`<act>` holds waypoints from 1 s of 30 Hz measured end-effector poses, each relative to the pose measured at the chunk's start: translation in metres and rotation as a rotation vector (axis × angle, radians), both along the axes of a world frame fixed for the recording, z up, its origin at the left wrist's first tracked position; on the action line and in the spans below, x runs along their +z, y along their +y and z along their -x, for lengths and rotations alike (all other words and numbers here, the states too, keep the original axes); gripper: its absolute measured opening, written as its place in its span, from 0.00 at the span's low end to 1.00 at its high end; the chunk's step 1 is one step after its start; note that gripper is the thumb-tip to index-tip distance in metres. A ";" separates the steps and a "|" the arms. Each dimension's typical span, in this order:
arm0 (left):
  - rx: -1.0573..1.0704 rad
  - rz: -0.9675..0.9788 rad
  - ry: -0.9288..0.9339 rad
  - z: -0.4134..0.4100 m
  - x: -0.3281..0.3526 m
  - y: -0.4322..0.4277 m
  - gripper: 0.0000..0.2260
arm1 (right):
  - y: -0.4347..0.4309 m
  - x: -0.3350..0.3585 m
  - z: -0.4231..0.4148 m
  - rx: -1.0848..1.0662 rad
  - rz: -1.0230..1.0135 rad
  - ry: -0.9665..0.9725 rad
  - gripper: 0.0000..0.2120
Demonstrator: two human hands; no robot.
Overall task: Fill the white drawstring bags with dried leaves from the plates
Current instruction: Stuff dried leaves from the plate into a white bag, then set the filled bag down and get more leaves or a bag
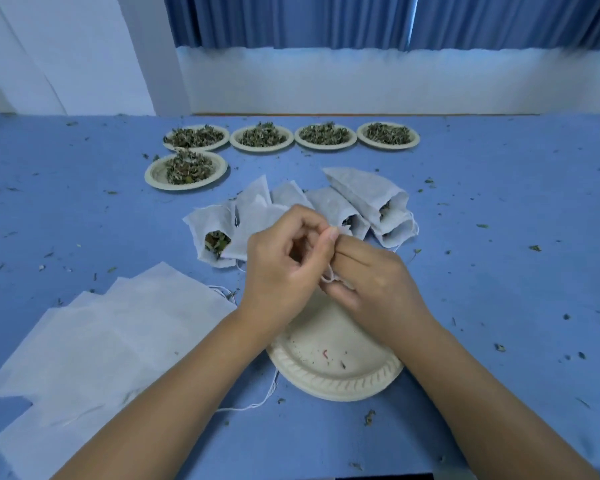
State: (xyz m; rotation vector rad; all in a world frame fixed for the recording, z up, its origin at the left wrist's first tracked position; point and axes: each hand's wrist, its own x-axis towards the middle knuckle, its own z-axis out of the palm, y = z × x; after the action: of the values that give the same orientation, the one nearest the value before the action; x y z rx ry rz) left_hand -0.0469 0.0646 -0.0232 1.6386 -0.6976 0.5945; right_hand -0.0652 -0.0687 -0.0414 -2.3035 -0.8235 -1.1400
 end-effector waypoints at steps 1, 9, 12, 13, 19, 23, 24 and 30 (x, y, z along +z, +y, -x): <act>0.008 -0.023 -0.021 0.000 0.004 -0.002 0.06 | 0.002 0.003 0.000 -0.016 -0.039 0.015 0.03; 0.163 -0.430 -0.250 -0.047 0.048 -0.017 0.05 | 0.002 0.039 -0.039 -0.247 -0.058 -0.044 0.09; 0.162 -0.534 -0.137 -0.070 0.048 -0.019 0.03 | 0.001 0.029 -0.071 -0.437 0.127 0.367 0.13; 0.177 -0.570 -0.113 -0.074 0.045 -0.019 0.03 | 0.001 0.025 -0.076 -0.474 0.139 0.519 0.12; 0.254 -0.515 0.069 -0.102 0.032 0.017 0.05 | -0.001 0.013 -0.067 -0.580 0.158 0.420 0.12; 0.458 -0.250 0.323 -0.142 0.024 0.067 0.06 | 0.010 0.035 -0.057 -0.562 0.091 0.285 0.16; 0.523 -0.277 0.392 -0.153 0.017 0.082 0.07 | 0.017 0.041 -0.057 -0.508 0.048 0.292 0.15; 0.650 -0.461 0.665 -0.185 -0.026 0.143 0.12 | 0.059 0.060 -0.084 -0.310 0.011 0.422 0.13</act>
State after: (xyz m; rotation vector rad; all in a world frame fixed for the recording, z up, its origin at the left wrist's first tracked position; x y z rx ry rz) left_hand 0.1383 0.2077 -0.0493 2.3459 0.2302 0.2958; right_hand 0.0183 -0.0098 0.0184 -2.6103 -0.3237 -0.7149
